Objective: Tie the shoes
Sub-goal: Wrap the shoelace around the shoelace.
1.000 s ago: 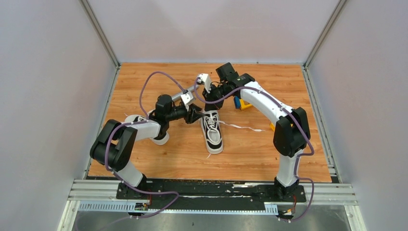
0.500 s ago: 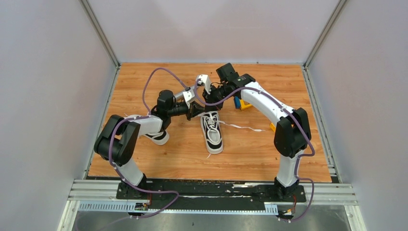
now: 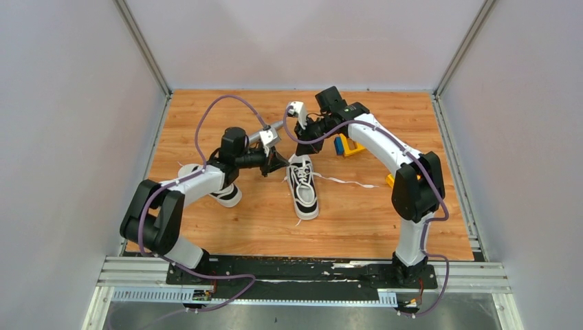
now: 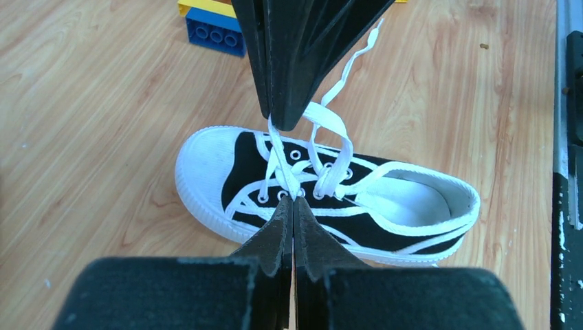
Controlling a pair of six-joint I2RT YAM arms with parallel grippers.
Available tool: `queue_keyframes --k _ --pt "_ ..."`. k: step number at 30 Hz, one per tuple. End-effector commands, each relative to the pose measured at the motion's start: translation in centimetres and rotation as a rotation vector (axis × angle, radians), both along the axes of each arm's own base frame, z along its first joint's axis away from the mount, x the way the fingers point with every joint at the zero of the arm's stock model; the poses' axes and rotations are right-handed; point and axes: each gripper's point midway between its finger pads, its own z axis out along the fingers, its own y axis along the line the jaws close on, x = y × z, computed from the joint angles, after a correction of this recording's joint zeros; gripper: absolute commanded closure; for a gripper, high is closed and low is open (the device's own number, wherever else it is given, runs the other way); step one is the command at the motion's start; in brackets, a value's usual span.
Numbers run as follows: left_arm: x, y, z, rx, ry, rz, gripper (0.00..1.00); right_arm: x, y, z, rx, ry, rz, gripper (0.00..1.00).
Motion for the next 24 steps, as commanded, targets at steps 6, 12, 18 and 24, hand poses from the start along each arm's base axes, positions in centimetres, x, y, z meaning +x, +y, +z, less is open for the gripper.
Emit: queue_keyframes --k 6,12,18,24 --pt "-0.5 1.0 2.2 0.058 -0.029 0.003 1.00 0.0 1.4 1.9 0.103 -0.012 0.066 0.92" --pt "-0.1 0.8 1.8 0.064 -0.003 0.006 1.00 -0.5 1.1 0.8 0.089 0.040 0.048 0.63" --pt "-0.1 1.0 1.4 0.088 0.015 0.007 1.00 0.0 0.0 0.0 0.102 0.111 -0.001 0.57" --pt "0.3 0.9 1.5 0.090 0.019 0.015 1.00 -0.4 0.0 0.3 0.139 0.137 0.029 0.56"
